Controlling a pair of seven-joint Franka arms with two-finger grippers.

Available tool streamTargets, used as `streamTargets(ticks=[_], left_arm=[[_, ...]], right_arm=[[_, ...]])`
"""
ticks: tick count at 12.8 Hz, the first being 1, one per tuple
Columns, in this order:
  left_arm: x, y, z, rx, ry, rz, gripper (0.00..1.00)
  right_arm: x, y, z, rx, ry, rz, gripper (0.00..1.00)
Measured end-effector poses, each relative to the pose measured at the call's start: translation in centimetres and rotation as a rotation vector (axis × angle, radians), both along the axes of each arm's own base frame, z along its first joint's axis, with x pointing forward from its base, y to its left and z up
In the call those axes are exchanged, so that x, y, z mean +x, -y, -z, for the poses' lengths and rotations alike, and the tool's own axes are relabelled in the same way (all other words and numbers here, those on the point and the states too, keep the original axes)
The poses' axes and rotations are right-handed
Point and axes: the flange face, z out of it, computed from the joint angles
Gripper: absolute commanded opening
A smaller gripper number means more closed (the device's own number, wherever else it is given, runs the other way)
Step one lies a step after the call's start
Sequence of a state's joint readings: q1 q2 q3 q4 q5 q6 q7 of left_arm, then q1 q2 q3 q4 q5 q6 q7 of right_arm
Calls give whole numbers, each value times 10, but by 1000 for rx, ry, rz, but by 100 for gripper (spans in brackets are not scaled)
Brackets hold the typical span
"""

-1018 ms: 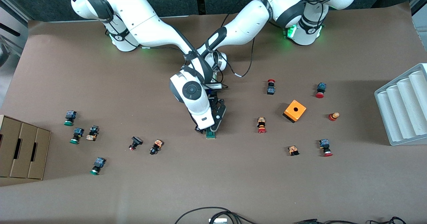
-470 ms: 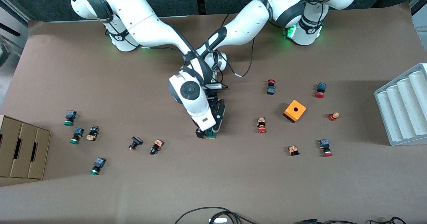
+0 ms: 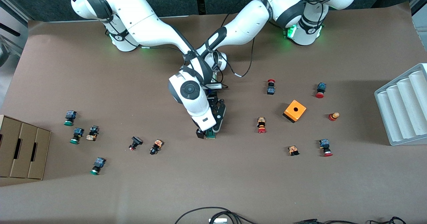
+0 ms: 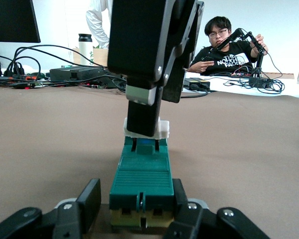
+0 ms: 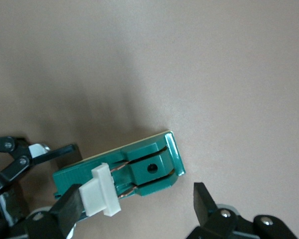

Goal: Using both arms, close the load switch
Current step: 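Slide the white slider along the switch body with the right gripper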

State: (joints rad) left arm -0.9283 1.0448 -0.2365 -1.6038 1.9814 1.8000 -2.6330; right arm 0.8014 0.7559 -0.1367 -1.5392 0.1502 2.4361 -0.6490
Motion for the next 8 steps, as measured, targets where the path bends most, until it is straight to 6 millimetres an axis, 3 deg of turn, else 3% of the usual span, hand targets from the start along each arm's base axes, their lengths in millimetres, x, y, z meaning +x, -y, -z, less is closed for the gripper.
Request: streamTargets(ticks=[3, 8], left_arm=[[0, 0, 0, 0, 0, 0, 64], [0, 0, 0, 0, 0, 0, 65]], right_arm=[[-2, -2, -2, 4, 1, -5, 64], [-2, -4, -4, 6, 3, -7, 60]])
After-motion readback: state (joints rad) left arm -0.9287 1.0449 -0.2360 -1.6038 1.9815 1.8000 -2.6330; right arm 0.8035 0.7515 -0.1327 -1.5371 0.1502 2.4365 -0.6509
